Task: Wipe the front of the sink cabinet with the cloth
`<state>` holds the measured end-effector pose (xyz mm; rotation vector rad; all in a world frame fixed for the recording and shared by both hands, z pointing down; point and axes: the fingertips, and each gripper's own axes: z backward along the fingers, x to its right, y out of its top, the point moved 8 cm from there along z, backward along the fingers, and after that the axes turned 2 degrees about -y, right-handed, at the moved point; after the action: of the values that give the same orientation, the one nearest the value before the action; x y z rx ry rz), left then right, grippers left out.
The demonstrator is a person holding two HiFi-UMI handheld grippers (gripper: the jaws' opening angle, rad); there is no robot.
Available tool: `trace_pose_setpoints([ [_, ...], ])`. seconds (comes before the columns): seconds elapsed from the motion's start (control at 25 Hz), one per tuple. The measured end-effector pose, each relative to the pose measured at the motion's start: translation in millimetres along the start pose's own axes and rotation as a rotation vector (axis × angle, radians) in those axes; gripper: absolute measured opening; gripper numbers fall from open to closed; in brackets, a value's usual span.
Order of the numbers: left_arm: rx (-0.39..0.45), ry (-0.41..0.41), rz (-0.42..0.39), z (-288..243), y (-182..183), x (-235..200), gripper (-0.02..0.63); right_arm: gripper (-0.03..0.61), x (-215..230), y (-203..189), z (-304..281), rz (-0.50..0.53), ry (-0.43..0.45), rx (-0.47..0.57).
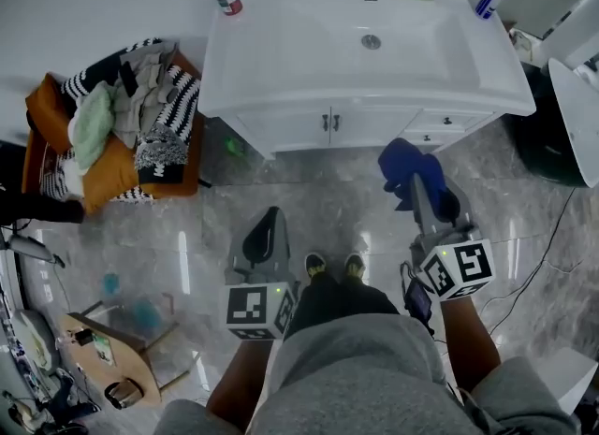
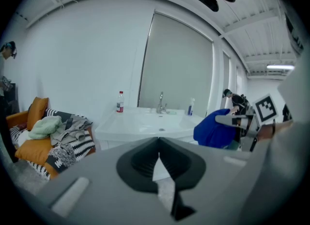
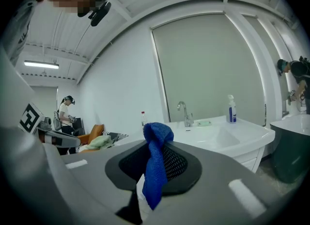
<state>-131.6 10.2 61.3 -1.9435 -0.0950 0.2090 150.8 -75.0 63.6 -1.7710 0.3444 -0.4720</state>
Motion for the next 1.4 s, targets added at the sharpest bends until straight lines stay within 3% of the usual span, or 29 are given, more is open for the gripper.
trace_pose_setpoints([
  [0.4, -0.014, -0.017, -0.013, -71, -45, -36, 0.011, 0.058, 27, -63, -59, 0.001, -0.054, -0.043],
  [0.76, -0.003, 0.008, -0.042, -183, -179, -72, 0.011, 0.057, 103, -181, -132, -0.028, -0.125, -0.002],
  [1.08, 0.051, 0.032, -0.056, -269, -308, -111, 0.011, 0.057, 153, -281, -183, 0.025, -0.182, 0.101],
  [1.24, 0.092, 0.054, -0.072, -293, -362, -127, 0.011, 0.058, 166, -304, -192, 0.059, -0.204, 0.21],
  [1.4, 0.152, 0.072, -0.085, -299, -391, -139, 0.011, 0.057, 172, -305, -188, 0.086, -0.224, 0.337],
])
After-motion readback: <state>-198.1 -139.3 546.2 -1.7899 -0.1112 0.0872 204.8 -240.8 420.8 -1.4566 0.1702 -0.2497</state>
